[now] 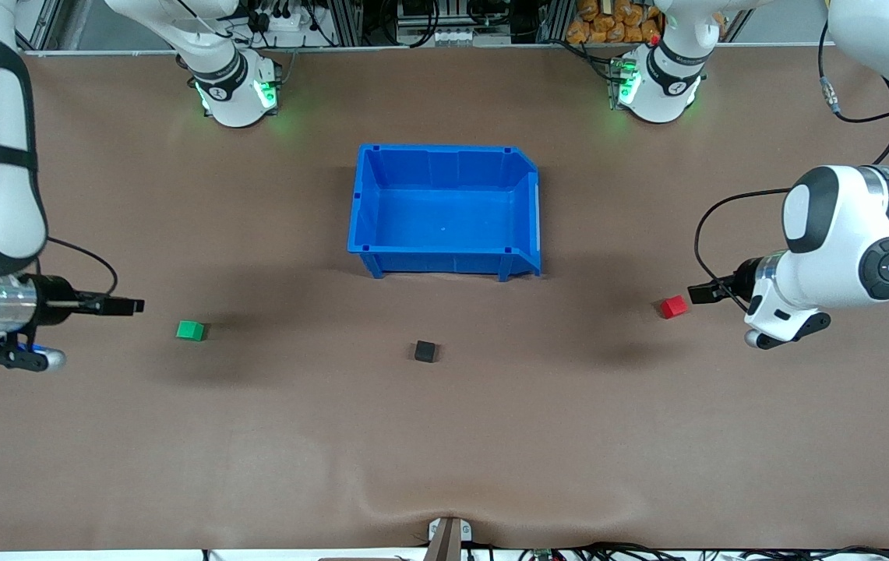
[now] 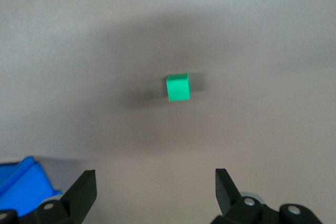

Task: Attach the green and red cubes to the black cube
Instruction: 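Approach the green cube with the right gripper while the left gripper approaches red, then close the right gripper on the green cube while the left gripper grasps red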

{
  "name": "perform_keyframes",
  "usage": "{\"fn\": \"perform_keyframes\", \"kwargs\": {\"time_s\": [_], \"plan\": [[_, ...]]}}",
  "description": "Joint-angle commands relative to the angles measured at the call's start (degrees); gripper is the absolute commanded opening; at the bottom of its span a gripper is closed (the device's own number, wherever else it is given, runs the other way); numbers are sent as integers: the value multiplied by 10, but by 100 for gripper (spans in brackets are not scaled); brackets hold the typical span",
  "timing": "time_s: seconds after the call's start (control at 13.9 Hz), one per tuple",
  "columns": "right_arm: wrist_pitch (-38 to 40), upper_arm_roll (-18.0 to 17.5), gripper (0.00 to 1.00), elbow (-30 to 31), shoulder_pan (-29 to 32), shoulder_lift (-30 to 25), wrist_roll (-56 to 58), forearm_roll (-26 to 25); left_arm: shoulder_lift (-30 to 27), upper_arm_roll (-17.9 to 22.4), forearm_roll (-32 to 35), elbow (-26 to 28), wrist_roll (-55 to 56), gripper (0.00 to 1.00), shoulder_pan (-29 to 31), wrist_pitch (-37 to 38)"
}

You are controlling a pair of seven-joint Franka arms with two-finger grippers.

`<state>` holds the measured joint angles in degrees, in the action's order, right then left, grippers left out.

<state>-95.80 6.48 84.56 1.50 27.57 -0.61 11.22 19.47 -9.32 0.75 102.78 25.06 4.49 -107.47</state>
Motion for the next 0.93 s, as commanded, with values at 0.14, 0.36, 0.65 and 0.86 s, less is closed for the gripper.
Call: {"fn": "perform_keyframes", "kwargs": {"time_s": [0.14, 0.36, 0.65, 0.86], "plan": [[-50, 0, 100, -12, -4, 37, 6, 7, 35, -1, -6, 8, 21, 100, 5, -28], [-74, 0, 100, -5, 0, 56, 20, -1, 83, 0, -4, -22, 15, 100, 7, -28], [-82, 1, 100, -5, -2, 70, 46, -1, 116, 1, 5, -44, -26, 100, 3, -31], [-108, 0, 100, -4, 0, 75, 40, 4, 151, 0, 4, -59, -26, 100, 2, -41]]}}
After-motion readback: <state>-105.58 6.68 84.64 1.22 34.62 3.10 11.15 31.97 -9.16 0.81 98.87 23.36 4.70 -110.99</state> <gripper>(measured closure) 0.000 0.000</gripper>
